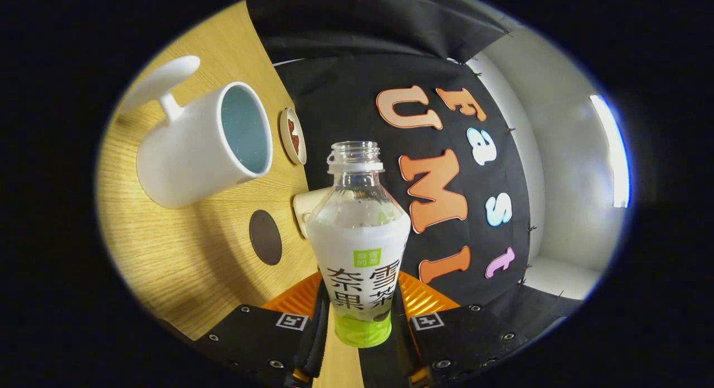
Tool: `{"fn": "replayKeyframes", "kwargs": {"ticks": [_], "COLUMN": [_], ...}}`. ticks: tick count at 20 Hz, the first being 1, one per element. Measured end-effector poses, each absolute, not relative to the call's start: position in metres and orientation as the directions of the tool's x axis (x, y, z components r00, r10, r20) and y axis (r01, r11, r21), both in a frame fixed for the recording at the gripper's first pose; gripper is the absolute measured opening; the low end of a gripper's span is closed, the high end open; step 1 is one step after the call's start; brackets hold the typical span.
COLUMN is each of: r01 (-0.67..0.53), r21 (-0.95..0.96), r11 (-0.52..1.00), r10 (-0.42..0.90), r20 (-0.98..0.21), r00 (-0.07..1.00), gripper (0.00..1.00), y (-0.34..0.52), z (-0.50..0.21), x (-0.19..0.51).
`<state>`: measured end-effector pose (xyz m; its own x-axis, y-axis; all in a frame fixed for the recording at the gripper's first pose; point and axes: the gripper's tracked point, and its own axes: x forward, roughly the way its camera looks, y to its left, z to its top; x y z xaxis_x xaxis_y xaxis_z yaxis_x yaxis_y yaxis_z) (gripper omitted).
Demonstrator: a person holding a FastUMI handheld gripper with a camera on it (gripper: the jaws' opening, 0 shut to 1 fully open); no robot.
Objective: Take the bottle from table, then pour the juice into the cup, finally place the bottle on the coaster
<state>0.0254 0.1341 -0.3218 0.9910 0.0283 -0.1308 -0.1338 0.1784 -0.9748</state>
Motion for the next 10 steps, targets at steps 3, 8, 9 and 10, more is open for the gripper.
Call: {"fn": "replayKeyframes", "kwargs": {"ticks": [3,8,9,10], "r01": [-0.103,-0.092,-0.083,-0.078], "r21": [-0.989,-0.996,-0.997,-0.997], "r11": [0.110,0.019,0.002,-0.009], "r10": [0.050,0.087,0.089,0.091], "r20": [-0.098,-0.090,-0.082,-0.079], "r00": [0.994,0.992,0.993,0.993], "gripper": [0.53,0.53,0.53,0.53], "y": [0.1372,0.1419,0.1399,0.1395], "z": [-0.3188,-0.3242,-0.3229,-0.3224], "x": [0.0240,0.0231,0.0237,0.0242]}}
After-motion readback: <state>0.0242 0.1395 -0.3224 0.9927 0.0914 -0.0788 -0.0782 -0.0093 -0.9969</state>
